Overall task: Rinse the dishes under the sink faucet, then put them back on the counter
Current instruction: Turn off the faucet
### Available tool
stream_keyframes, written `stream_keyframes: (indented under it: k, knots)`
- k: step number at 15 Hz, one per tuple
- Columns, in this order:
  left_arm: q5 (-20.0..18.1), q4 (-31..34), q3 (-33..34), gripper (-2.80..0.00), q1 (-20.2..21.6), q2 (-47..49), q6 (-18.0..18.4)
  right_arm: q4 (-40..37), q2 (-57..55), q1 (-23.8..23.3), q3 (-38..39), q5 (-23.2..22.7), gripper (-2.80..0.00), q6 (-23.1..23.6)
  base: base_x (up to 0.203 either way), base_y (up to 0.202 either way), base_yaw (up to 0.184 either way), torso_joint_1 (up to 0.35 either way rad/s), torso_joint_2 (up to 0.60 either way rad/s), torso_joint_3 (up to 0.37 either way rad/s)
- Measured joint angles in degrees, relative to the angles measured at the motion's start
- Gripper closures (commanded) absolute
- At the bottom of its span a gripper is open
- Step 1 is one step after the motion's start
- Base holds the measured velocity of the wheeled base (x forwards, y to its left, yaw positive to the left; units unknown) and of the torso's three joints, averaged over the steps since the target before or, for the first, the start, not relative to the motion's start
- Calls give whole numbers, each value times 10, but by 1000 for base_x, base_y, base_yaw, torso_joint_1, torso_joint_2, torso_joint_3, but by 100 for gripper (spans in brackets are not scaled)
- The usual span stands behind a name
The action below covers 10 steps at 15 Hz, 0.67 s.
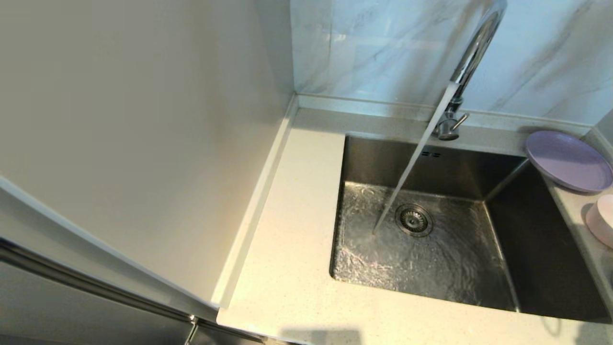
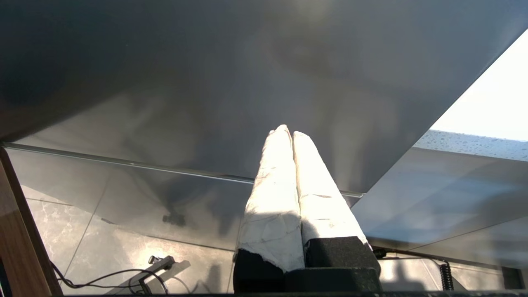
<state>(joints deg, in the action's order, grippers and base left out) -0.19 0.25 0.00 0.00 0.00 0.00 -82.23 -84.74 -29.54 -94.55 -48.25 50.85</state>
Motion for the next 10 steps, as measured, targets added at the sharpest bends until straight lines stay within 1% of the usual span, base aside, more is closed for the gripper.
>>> stream_keyframes:
  k: [2, 3, 4, 6, 7, 8, 9, 10]
  knots:
    - [0, 0, 0, 0, 0, 0, 0, 20, -22, 90, -77, 61, -280, -166, 0, 0, 0, 0, 0, 0]
    - [0, 0, 0, 0, 0, 0, 0, 38, -36, 139, -114, 105, -280, -258, 0, 0, 0, 0, 0, 0]
    - [0, 0, 0, 0, 0, 0, 0, 59, -51, 183, -141, 163, -280, -345, 0, 0, 0, 0, 0, 0]
    - [0, 0, 0, 0, 0, 0, 0, 103, -77, 250, -170, 297, -280, -482, 0, 0, 0, 0, 0, 0]
    - [0, 0, 0, 0, 0, 0, 0, 120, -92, 274, -177, 366, -280, -533, 0, 0, 0, 0, 0, 0]
    - [0, 0, 0, 0, 0, 0, 0, 128, -104, 288, -182, 418, -280, -563, 0, 0, 0, 0, 0, 0]
    - [0, 0, 0, 0, 0, 0, 0, 131, -114, 296, -184, 454, -280, -573, 0, 0, 0, 0, 0, 0]
    - [0, 0, 0, 0, 0, 0, 0, 136, -120, 300, -185, 467, -280, -573, 0, 0, 0, 0, 0, 0]
